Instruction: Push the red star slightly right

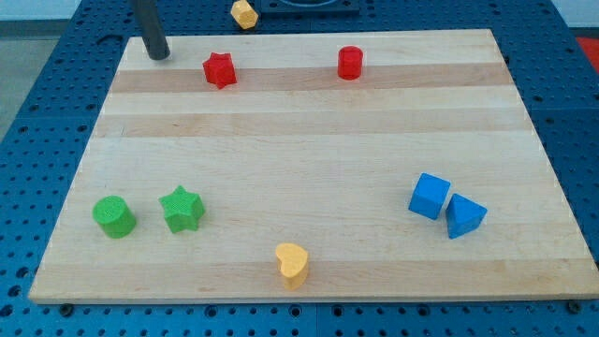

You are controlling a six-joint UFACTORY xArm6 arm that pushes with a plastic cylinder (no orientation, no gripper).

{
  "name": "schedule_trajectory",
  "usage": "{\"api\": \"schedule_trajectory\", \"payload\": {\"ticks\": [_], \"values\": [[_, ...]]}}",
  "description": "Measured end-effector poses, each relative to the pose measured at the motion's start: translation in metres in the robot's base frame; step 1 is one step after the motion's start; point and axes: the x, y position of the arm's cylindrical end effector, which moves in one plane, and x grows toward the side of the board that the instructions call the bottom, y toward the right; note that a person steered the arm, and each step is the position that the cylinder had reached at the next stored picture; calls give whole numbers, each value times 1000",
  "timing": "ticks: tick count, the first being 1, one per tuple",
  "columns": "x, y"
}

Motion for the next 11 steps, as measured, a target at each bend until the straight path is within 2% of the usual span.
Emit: {"api": "schedule_trajectory", "payload": {"ticks": [1,2,3,4,8,10,11], "values": [[1,34],[26,69],[36,65],[43,85],[44,216],[44,216],[14,215]]}}
